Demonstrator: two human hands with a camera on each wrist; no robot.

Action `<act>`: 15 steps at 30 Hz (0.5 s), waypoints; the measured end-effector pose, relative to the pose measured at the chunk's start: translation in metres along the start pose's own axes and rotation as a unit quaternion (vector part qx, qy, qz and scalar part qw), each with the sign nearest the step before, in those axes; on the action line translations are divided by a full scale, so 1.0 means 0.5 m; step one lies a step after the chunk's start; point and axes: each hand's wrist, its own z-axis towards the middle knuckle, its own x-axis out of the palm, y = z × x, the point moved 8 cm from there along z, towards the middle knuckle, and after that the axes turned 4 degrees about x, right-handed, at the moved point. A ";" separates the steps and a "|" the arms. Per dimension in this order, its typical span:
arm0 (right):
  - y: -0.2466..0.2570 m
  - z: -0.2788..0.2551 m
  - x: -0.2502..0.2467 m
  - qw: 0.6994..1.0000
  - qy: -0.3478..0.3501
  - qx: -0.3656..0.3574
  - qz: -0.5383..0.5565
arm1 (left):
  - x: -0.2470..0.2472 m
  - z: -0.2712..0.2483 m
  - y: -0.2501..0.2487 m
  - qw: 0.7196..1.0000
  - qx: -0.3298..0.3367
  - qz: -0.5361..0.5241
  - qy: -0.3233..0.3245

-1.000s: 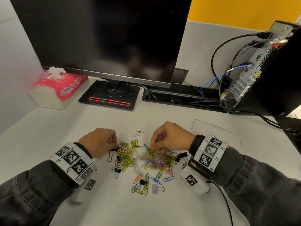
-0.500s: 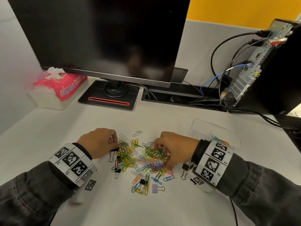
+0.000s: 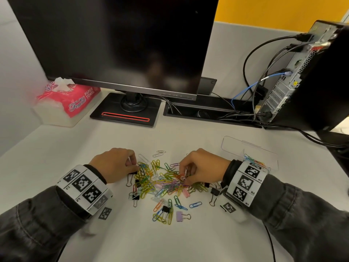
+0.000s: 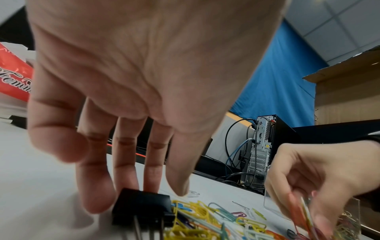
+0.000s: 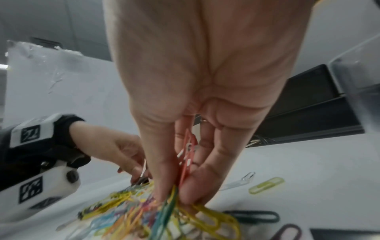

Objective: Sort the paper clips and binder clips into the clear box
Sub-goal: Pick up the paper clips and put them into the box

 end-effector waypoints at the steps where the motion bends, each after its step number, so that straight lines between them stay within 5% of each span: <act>1: -0.005 -0.002 -0.008 1.000 -0.005 0.003 0.016 | 0.001 0.000 0.000 1.000 0.000 0.000 0.001; 8: -0.028 -0.013 -0.053 0.994 -0.033 0.012 0.099 | -0.003 0.001 -0.003 1.000 -0.003 -0.002 -0.001; 12: 0.001 -0.002 -0.047 0.996 -0.079 -0.006 0.032 | -0.005 0.001 -0.003 1.000 -0.001 0.002 -0.003; 15: 0.033 0.016 0.003 0.999 -0.029 -0.002 -0.040 | -0.002 -0.001 -0.001 1.000 -0.005 0.005 0.000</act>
